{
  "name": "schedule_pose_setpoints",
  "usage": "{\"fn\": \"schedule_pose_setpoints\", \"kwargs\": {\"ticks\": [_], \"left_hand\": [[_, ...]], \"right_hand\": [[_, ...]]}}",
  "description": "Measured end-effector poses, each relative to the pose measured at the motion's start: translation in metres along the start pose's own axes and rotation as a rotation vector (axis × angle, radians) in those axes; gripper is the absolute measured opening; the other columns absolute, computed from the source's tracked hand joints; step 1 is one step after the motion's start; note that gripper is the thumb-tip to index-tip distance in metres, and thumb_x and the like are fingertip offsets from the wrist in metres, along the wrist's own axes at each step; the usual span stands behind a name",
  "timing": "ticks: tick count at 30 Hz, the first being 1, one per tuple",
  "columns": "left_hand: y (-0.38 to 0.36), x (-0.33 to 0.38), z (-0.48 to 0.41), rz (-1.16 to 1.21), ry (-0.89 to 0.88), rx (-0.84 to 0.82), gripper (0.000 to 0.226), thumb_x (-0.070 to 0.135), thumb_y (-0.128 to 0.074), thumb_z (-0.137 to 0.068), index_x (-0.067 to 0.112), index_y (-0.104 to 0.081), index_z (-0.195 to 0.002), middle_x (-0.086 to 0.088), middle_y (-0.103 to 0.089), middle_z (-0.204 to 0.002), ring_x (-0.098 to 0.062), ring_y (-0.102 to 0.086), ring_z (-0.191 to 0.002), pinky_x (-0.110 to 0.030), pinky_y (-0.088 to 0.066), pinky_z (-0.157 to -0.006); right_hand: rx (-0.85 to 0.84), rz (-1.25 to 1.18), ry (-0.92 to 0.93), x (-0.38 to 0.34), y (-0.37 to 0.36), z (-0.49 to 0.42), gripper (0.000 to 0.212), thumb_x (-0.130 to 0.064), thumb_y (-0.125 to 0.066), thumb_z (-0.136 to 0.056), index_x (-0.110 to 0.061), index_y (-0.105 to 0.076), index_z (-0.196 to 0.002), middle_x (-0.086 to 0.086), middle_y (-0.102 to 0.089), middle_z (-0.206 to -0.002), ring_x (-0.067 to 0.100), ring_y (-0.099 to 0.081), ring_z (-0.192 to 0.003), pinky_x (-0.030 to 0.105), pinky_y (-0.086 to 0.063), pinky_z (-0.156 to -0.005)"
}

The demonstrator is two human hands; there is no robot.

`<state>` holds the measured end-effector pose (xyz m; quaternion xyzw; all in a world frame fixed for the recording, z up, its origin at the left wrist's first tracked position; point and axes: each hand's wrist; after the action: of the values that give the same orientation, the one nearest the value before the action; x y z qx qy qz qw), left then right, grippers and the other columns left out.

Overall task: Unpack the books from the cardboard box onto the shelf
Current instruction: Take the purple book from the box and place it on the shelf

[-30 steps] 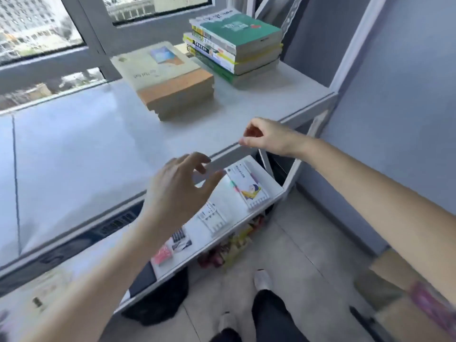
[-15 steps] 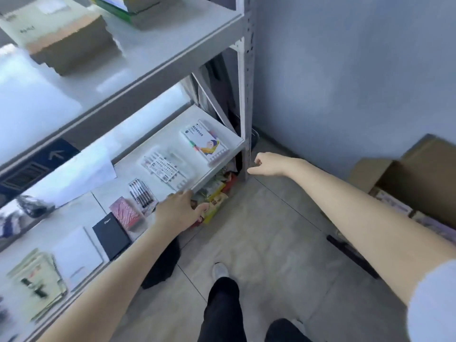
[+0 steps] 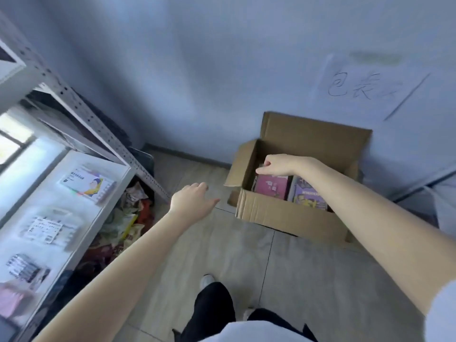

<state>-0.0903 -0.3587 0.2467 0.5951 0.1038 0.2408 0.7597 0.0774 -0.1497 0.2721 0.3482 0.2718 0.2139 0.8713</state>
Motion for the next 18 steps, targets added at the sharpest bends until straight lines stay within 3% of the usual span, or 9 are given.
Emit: {"fn": "schedule_pose_setpoints", "kwargs": {"ticks": [2, 5, 7, 10, 11, 13, 15, 18], "left_hand": [[-0.003, 0.029, -0.021, 0.026, -0.043, -0.007, 0.056, 0.061, -0.045, -0.085, 0.021, -0.054, -0.123, 0.000, -0.060, -0.123, -0.023, -0.054, -0.115, -0.036, -0.044, -0.085], [-0.015, 0.070, -0.062, 0.028, -0.123, -0.034, 0.054, 0.062, -0.043, -0.085, 0.021, -0.054, -0.118, 0.001, -0.063, -0.117, -0.021, -0.057, -0.108, -0.035, -0.045, -0.077], [-0.027, 0.095, -0.092, 0.025, -0.169, -0.074, 0.053, 0.062, -0.042, -0.086, 0.020, -0.055, -0.115, 0.000, -0.063, -0.114, -0.021, -0.057, -0.106, -0.034, -0.044, -0.073], [-0.046, 0.137, -0.140, 0.011, -0.248, -0.146, 0.052, 0.062, -0.042, -0.087, 0.019, -0.053, -0.114, 0.000, -0.062, -0.109, -0.021, -0.060, -0.097, -0.030, -0.042, -0.064], [-0.050, 0.149, -0.152, 0.002, -0.270, -0.165, 0.052, 0.061, -0.042, -0.087, 0.019, -0.053, -0.115, 0.000, -0.061, -0.109, -0.021, -0.060, -0.096, -0.031, -0.044, -0.063], [-0.061, 0.175, -0.181, -0.010, -0.310, -0.204, 0.051, 0.060, -0.042, -0.088, 0.018, -0.053, -0.116, 0.000, -0.062, -0.108, -0.021, -0.059, -0.095, -0.031, -0.048, -0.065], [-0.076, 0.199, -0.205, -0.003, -0.332, -0.233, 0.049, 0.056, -0.044, -0.088, 0.018, -0.053, -0.118, -0.001, -0.062, -0.107, -0.021, -0.059, -0.095, -0.032, -0.050, -0.069], [-0.105, 0.225, -0.236, -0.025, -0.334, -0.315, 0.050, 0.050, -0.049, -0.086, 0.016, -0.051, -0.123, -0.003, -0.063, -0.108, -0.025, -0.061, -0.097, -0.036, -0.053, -0.076]], "right_hand": [[0.000, -0.021, -0.037, 0.034, 0.007, 0.003, 0.056, -0.051, -0.041, -0.093, -0.003, -0.053, -0.118, 0.010, -0.058, -0.110, 0.021, -0.051, -0.087, 0.026, -0.032, -0.057], [-0.024, -0.110, -0.104, 0.083, 0.014, -0.003, 0.046, -0.051, -0.041, -0.094, -0.011, -0.053, -0.111, 0.000, -0.055, -0.096, 0.012, -0.049, -0.077, 0.025, -0.033, -0.060], [-0.042, -0.180, -0.156, 0.114, 0.012, -0.016, 0.033, -0.051, -0.041, -0.094, -0.019, -0.050, -0.094, -0.008, -0.045, -0.080, 0.007, -0.043, -0.068, 0.024, -0.032, -0.058], [-0.076, -0.256, -0.252, 0.159, 0.001, -0.039, 0.032, -0.047, -0.038, -0.096, -0.022, -0.045, -0.078, -0.004, -0.044, -0.077, 0.010, -0.043, -0.069, 0.025, -0.035, -0.060], [-0.099, -0.280, -0.288, 0.171, -0.004, -0.045, 0.034, -0.046, -0.037, -0.097, -0.020, -0.048, -0.078, 0.000, -0.048, -0.079, 0.012, -0.045, -0.071, 0.027, -0.037, -0.063], [-0.152, -0.320, -0.356, 0.201, -0.011, -0.058, 0.038, -0.046, -0.038, -0.097, -0.012, -0.056, -0.100, 0.005, -0.056, -0.098, 0.020, -0.052, -0.088, 0.029, -0.042, -0.073], [-0.150, -0.369, -0.400, 0.231, -0.017, -0.072, 0.052, -0.045, -0.041, -0.095, -0.006, -0.047, -0.130, 0.008, -0.056, -0.120, 0.024, -0.053, -0.105, 0.032, -0.042, -0.084], [-0.119, -0.487, -0.433, 0.271, -0.031, -0.091, 0.057, -0.044, -0.042, -0.095, -0.009, -0.038, -0.140, 0.010, -0.045, -0.143, 0.026, -0.047, -0.123, 0.029, -0.038, -0.091]]}}
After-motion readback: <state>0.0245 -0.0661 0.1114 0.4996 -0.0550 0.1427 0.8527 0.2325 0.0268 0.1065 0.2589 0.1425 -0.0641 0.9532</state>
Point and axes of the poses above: each hand's wrist, its own z-axis away from the middle knuckle, its own y-axis out of the back of the hand, x = y × z
